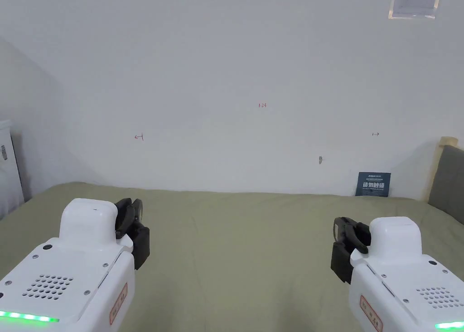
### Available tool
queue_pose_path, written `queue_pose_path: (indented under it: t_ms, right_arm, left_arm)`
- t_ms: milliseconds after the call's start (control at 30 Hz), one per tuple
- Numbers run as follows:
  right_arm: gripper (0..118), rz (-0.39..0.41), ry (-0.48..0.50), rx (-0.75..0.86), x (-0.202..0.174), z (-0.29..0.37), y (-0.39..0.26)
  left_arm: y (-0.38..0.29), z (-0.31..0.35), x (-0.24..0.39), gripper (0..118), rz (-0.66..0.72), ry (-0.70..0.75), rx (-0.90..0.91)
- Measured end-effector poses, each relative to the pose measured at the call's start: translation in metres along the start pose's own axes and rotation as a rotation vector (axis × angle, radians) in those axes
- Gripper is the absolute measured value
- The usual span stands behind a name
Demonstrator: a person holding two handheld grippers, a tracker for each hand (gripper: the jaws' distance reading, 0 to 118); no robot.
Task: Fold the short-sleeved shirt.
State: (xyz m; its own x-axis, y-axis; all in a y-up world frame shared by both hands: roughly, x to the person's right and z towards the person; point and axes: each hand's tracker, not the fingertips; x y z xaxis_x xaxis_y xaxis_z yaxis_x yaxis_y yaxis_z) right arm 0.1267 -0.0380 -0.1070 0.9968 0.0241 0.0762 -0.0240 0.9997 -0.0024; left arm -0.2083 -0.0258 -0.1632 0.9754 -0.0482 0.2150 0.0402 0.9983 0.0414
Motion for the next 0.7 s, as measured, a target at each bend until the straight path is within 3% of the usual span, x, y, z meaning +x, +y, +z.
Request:
queue_pose_path:
  t_ms: [133, 167, 233, 267, 300, 433, 533, 600, 633, 700]
  right_arm:
    - [11, -0.006, -0.019, -0.003, 0.0026, -0.0005, -0.0042]
    - [26, -0.005, -0.021, -0.007, 0.0029, -0.0009, -0.0053]
    - [70, -0.003, -0.019, -0.028, 0.0026, -0.0033, -0.0067]
    - [81, -0.002, -0.012, -0.028, 0.0026, -0.0031, -0.0081]
    - [78, -0.002, -0.011, -0.025, 0.0024, -0.0019, -0.0078]
    - [79, 0.002, -0.019, -0.025, -0.0004, -0.0029, -0.0095]
    - [87, -0.03, 0.018, -0.03, 0.0001, -0.0049, -0.0093]
    - [111, -0.034, 0.054, -0.06, -0.0023, -0.0063, -0.0078]
    - [118, -0.028, 0.071, -0.077, -0.0049, -0.0077, -0.0078]
    - [118, -0.075, 0.083, -0.029, -0.0061, -0.0041, -0.0081]
  left_arm:
    - [-0.0027, -0.0005, -0.0012, 17, 0.01, -0.013, -0.005]
    - [-0.0031, -0.0006, -0.0013, 22, 0.01, -0.011, -0.006]
    - [-0.0038, -0.0015, -0.0018, 42, 0.012, -0.015, -0.005]
    - [-0.0042, -0.0011, -0.0008, 63, 0.012, -0.019, -0.007]
    - [-0.0046, -0.0014, -0.0004, 78, 0.009, -0.022, -0.009]
    - [-0.0054, -0.0008, 0.0029, 115, -0.005, -0.03, -0.005]
    - [-0.0078, 0.0006, 0.0041, 118, -0.006, -0.038, 0.0]
    - [-0.0089, -0.0009, 0.0043, 118, 0.0, -0.051, -0.009]
    - [-0.0096, -0.0016, 0.0049, 118, 0.0, -0.055, -0.014]
    - [-0.008, -0.0019, 0.0051, 118, -0.005, -0.05, -0.012]
